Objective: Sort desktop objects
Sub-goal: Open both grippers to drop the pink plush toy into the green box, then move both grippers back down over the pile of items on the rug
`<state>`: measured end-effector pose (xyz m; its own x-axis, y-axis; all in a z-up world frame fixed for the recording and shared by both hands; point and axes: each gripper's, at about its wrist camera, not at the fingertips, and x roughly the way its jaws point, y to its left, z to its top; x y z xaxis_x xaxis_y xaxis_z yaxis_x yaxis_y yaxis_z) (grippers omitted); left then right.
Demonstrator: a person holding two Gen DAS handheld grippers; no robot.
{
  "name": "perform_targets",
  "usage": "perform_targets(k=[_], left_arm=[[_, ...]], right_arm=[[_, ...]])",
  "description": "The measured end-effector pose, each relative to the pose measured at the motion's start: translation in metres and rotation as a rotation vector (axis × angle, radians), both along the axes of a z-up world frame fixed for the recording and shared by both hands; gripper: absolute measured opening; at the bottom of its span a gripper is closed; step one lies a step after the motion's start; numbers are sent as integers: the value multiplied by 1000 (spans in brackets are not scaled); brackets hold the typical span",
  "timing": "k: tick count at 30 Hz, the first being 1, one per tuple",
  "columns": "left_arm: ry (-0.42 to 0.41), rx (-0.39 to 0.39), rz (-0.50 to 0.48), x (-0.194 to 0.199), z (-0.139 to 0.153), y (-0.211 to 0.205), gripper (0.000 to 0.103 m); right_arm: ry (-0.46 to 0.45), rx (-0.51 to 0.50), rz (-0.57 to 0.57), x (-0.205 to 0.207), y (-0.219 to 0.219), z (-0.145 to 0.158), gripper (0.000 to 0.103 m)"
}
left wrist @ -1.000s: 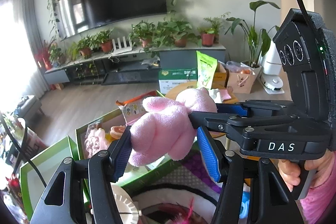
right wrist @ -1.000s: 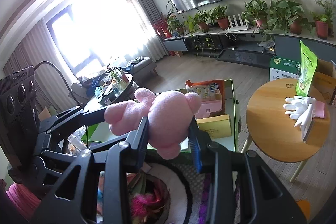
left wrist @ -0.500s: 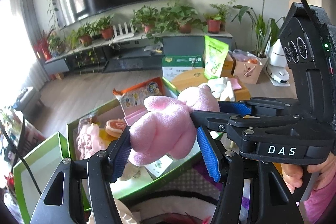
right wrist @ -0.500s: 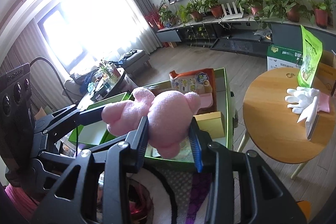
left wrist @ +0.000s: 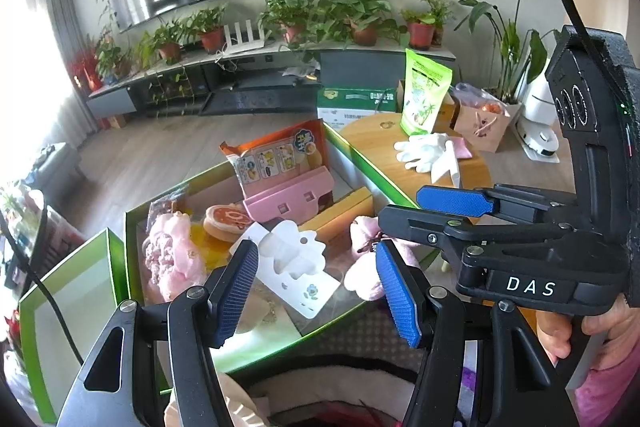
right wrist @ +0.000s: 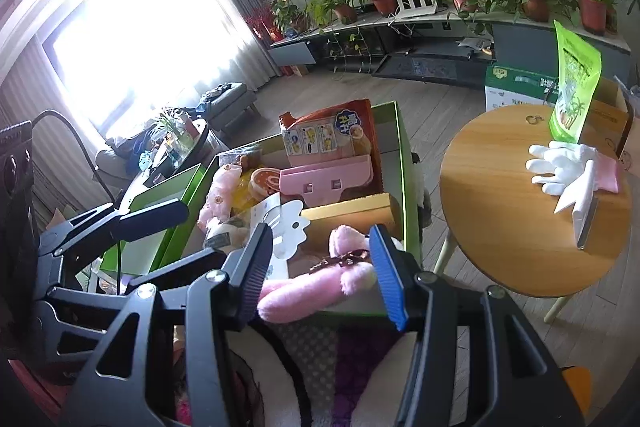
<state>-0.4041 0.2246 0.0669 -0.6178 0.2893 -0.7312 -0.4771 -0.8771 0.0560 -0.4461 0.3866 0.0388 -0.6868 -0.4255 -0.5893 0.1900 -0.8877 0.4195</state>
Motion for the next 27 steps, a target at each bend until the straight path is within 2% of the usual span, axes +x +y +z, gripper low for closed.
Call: perform_targets(k=[13, 27], left_arm=[[54, 25, -15, 25, 27, -4, 62], [128, 59, -30, 74, 69, -12, 62]], right_arm=[[37, 21, 5, 27, 2, 21, 51], [125, 40, 0, 77, -2, 61, 51]])
